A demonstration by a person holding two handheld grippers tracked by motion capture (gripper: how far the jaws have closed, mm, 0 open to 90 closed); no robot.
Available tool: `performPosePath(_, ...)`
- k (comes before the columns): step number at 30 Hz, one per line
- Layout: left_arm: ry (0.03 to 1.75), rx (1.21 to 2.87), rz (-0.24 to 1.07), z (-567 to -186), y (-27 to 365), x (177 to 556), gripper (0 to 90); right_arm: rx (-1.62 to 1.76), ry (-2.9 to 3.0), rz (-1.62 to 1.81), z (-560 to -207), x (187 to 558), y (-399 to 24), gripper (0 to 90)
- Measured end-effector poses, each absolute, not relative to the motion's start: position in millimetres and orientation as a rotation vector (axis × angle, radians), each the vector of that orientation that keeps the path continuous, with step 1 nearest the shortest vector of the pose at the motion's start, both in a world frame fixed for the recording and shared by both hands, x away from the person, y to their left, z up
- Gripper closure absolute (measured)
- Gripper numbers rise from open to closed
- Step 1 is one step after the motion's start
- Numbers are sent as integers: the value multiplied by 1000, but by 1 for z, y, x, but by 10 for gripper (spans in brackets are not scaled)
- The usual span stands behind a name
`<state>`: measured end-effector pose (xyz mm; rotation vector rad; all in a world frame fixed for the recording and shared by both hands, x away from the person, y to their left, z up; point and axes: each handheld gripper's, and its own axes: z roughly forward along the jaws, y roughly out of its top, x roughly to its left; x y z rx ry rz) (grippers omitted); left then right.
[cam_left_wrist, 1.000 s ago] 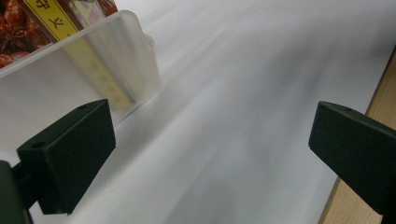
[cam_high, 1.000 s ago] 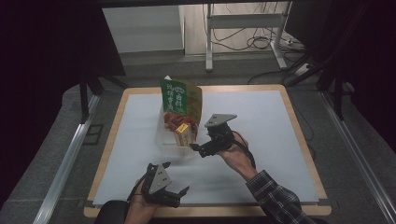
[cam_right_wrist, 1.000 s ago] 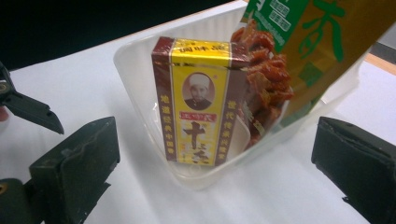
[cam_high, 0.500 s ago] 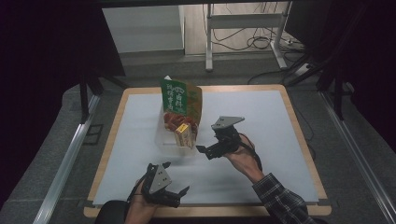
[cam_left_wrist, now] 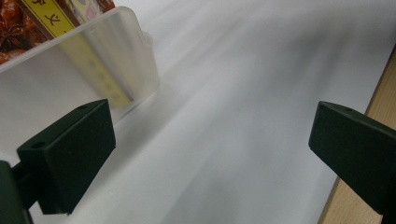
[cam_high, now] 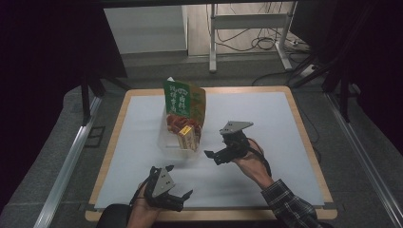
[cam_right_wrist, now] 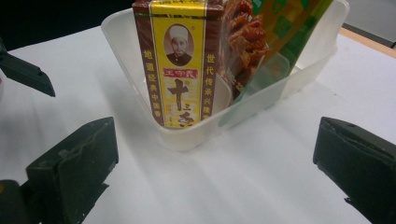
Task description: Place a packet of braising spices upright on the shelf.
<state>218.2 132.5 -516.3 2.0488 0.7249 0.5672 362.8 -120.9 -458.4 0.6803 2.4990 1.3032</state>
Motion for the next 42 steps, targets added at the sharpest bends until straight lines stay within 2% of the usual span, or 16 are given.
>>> performPosePath(42, 732, 2053, 567, -517, 132, 219, 2, 748, 2472, 1236, -461, 341, -178, 0)
